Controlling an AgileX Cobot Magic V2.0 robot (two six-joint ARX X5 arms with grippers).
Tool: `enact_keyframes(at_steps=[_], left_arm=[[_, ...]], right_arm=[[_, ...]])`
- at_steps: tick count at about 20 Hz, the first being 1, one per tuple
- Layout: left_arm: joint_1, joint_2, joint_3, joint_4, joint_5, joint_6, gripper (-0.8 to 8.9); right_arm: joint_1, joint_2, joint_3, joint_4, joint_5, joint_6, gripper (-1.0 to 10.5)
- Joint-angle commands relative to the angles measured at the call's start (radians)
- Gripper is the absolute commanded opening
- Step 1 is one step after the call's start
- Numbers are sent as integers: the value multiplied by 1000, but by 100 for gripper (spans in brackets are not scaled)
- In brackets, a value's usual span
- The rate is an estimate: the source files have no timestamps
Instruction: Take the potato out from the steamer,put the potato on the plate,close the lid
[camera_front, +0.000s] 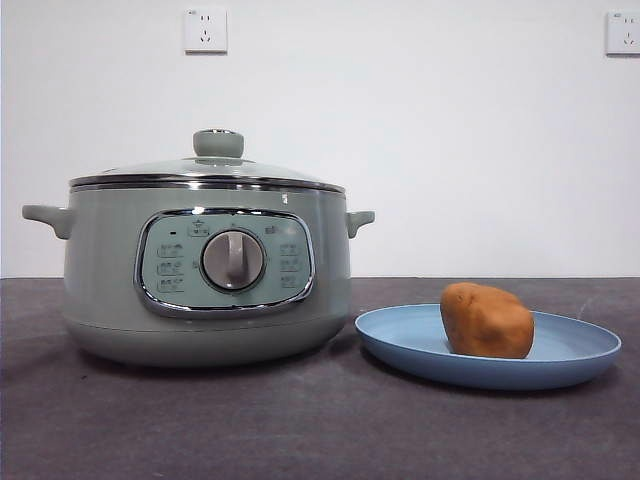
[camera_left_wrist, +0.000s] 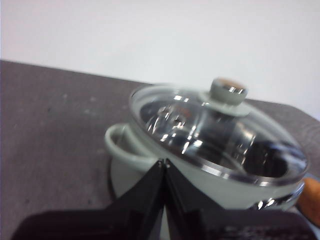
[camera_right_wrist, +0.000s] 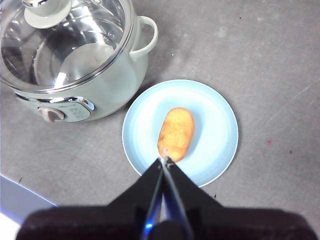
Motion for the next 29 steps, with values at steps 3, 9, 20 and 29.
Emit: enact_keyframes(at_steps=[3, 9, 20, 29], left_arm=[[31, -39, -58, -48, 1, -11, -3], [63, -126, -116, -137, -6, -18, -3], [63, -196, -116, -188, -50, -8, -3], [63, -196, -116, -188, -50, -8, -3]], right_arm=[[1, 0, -4, 2, 3, 11, -1], [1, 0, -4, 2, 3, 11, -1], [1, 0, -4, 2, 3, 11, -1], [1, 0, -4, 2, 3, 11, -1]])
